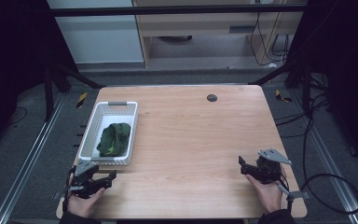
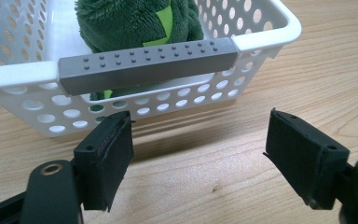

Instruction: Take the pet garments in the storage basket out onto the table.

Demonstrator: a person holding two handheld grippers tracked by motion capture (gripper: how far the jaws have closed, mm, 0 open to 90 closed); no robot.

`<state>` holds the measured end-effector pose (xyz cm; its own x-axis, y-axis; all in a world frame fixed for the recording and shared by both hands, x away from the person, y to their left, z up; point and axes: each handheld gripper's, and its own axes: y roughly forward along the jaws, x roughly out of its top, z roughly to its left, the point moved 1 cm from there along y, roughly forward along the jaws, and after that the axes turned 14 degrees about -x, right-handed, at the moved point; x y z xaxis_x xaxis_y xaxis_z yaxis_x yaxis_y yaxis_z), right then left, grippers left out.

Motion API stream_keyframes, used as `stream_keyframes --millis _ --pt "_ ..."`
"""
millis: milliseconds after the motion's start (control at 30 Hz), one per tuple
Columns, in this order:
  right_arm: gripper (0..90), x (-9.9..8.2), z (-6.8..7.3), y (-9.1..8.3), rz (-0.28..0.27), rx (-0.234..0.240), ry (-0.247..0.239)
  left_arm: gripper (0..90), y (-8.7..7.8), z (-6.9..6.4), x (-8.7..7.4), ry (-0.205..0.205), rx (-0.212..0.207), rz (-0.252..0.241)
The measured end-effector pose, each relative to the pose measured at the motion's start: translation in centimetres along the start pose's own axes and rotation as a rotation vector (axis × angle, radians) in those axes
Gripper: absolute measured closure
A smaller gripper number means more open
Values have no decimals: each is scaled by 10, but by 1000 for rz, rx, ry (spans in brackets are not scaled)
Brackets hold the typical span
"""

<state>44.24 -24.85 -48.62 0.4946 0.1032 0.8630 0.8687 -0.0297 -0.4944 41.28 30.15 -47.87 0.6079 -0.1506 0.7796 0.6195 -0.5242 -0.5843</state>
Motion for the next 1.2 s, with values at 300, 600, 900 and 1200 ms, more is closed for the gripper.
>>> stream_keyframes --millis 300,600,900,1200 --pt "132 0 5 -2 -8 10 -15 214 -12 -1 3 -5 9 -43" --pt "129 -1 7 -1 14 18 -10 214 -24 0 11 -2 15 -100" --pt "129 -1 9 -2 -2 26 -23 214 -34 0 17 6 23 -128" --pt "127 -1 11 -1 0 27 -29 209 -40 0 27 -4 26 -163"
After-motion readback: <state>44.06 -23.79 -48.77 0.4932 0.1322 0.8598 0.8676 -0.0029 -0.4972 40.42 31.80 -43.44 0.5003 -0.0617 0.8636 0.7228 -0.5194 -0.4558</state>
